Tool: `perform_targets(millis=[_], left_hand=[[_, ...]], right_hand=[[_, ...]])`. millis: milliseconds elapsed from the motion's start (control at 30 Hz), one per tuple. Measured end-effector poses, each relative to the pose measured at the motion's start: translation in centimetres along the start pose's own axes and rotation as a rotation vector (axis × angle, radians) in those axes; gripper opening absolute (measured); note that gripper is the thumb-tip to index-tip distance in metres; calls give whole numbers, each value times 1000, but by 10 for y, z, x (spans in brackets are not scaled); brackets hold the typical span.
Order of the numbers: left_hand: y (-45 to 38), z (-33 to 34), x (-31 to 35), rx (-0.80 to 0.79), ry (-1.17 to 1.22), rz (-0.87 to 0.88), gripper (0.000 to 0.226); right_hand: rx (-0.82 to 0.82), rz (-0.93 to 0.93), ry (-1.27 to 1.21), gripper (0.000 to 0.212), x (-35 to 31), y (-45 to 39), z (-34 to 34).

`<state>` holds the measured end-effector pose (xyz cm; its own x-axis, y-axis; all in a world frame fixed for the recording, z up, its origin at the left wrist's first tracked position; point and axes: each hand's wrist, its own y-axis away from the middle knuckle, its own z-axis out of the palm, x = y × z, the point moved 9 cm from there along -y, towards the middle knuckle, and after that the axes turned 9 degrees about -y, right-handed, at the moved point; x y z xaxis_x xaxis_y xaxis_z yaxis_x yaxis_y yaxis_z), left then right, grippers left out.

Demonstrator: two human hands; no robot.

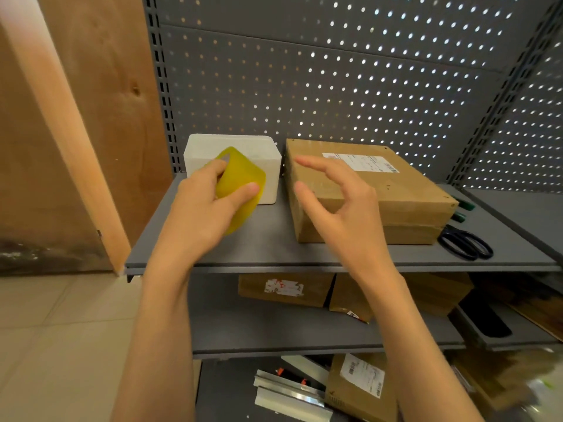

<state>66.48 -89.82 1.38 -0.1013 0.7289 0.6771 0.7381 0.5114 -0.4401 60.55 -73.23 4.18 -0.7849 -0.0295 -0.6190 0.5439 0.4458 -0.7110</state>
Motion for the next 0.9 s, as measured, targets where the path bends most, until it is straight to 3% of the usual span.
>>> perform_targets(millis=[167, 700, 900], left_hand=[[10, 4, 23, -18, 321, -34, 16], [65, 51, 95, 49, 280, -45, 27], [82, 90, 119, 26, 328, -107, 27]], right_hand=[[-30, -59, -58, 27, -14, -12, -3], [-259, -173, -170, 20, 4, -8, -55], [-286, -48, -410, 10, 34, 6, -87]])
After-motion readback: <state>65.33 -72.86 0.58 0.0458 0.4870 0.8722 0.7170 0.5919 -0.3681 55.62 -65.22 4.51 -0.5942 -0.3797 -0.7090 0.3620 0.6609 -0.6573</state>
